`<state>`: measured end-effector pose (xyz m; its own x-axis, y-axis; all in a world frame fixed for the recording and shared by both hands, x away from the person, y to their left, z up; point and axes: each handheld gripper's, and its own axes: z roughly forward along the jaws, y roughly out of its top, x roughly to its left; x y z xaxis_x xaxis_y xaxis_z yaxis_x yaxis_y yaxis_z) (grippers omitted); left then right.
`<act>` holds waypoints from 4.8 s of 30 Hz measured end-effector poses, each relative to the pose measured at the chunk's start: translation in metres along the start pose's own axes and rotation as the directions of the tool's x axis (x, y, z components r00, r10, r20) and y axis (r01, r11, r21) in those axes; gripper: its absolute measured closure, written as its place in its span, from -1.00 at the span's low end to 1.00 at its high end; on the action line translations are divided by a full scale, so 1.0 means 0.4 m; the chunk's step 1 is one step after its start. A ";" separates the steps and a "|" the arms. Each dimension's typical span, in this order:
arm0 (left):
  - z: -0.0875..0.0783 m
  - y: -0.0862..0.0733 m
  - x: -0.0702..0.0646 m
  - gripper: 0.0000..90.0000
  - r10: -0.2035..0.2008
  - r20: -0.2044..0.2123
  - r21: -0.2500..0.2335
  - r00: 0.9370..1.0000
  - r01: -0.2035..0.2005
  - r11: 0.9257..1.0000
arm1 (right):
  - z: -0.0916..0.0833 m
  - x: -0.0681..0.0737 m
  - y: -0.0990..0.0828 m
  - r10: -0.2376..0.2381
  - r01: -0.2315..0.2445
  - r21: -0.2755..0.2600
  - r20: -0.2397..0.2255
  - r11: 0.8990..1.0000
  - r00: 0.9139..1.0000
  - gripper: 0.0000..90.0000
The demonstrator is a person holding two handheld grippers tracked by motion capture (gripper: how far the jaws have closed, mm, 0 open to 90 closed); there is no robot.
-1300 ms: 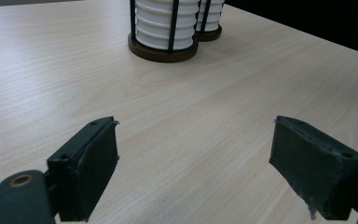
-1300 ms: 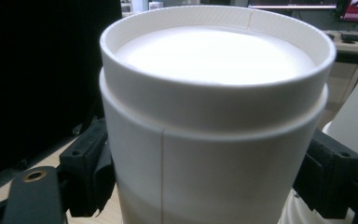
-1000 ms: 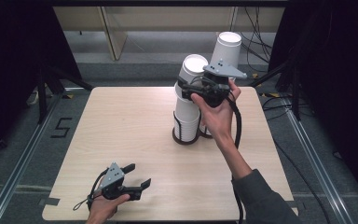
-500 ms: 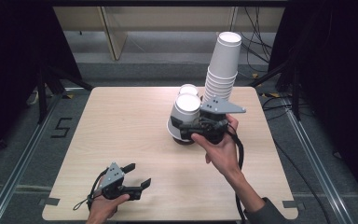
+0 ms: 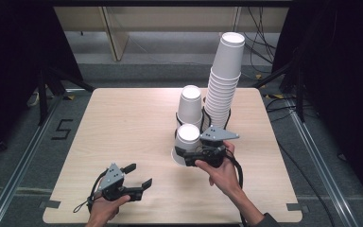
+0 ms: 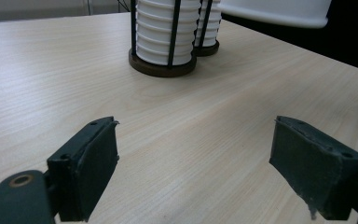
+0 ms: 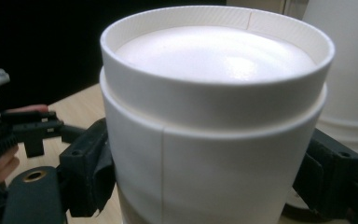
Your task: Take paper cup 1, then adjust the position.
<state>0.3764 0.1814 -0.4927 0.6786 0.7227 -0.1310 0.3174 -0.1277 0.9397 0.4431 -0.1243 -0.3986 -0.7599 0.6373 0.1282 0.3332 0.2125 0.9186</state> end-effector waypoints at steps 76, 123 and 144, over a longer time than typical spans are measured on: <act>0.069 0.015 -0.086 -0.82 0.223 0.095 -0.019 0.970 -0.222 0.975 | 0.070 0.126 -0.057 -0.023 0.057 0.111 -0.282 0.992 0.959 -0.65; 0.037 0.027 -0.069 -0.81 0.283 0.223 -0.167 0.933 -0.250 0.954 | 0.014 0.049 -0.026 0.199 -0.114 0.205 -0.466 0.972 0.862 -0.50; 0.053 0.019 -0.070 -0.77 0.427 0.223 0.097 0.876 -0.456 0.885 | -0.015 0.088 0.001 -0.293 0.417 0.337 -0.361 0.844 0.885 -0.64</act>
<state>0.3739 0.1456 -0.4887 0.8781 0.4269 0.2162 0.0355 -0.5086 0.8603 0.4128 -0.1062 -0.3915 -0.9720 0.2343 -0.0205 0.1526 0.6944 0.7032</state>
